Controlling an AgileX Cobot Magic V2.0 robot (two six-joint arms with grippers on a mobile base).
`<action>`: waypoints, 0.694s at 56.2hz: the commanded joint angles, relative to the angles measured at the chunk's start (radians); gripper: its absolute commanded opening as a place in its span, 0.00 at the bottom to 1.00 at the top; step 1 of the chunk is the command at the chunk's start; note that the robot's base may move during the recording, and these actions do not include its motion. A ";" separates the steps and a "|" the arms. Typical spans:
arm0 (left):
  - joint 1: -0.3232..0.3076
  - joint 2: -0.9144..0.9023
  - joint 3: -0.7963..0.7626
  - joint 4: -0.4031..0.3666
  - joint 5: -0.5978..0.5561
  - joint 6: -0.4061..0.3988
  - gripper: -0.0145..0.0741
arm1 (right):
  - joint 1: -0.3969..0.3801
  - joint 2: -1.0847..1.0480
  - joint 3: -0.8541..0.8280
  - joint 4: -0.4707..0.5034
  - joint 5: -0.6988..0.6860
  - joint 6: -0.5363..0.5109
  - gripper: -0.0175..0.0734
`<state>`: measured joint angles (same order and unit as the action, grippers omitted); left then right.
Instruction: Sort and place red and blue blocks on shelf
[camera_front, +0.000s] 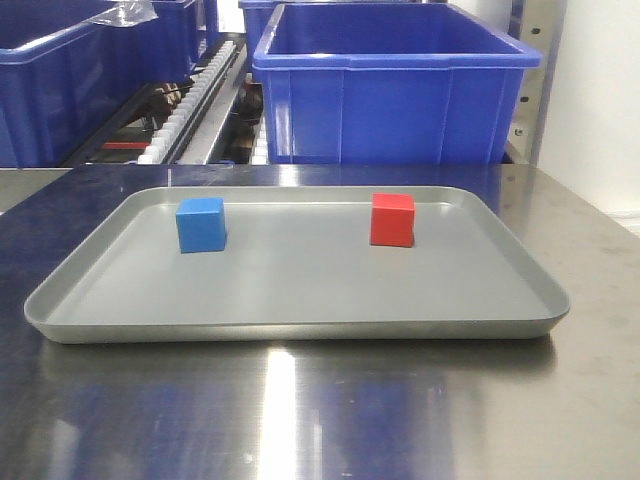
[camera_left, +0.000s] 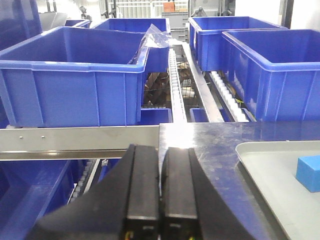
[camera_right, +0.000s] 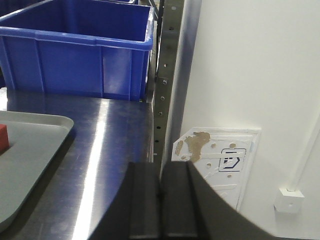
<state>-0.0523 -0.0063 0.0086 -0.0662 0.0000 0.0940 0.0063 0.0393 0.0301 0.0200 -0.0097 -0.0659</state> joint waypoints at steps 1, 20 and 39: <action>0.001 -0.017 0.028 -0.009 -0.082 0.001 0.25 | 0.000 0.009 0.000 -0.010 -0.094 -0.007 0.25; 0.001 -0.017 0.028 -0.009 -0.082 0.001 0.25 | 0.000 0.009 -0.042 -0.033 -0.059 -0.010 0.25; 0.001 -0.017 0.028 -0.009 -0.082 0.001 0.25 | 0.000 0.129 -0.233 -0.153 0.081 -0.021 0.25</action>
<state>-0.0523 -0.0063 0.0086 -0.0662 0.0000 0.0940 0.0063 0.1034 -0.1346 -0.1137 0.1364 -0.0777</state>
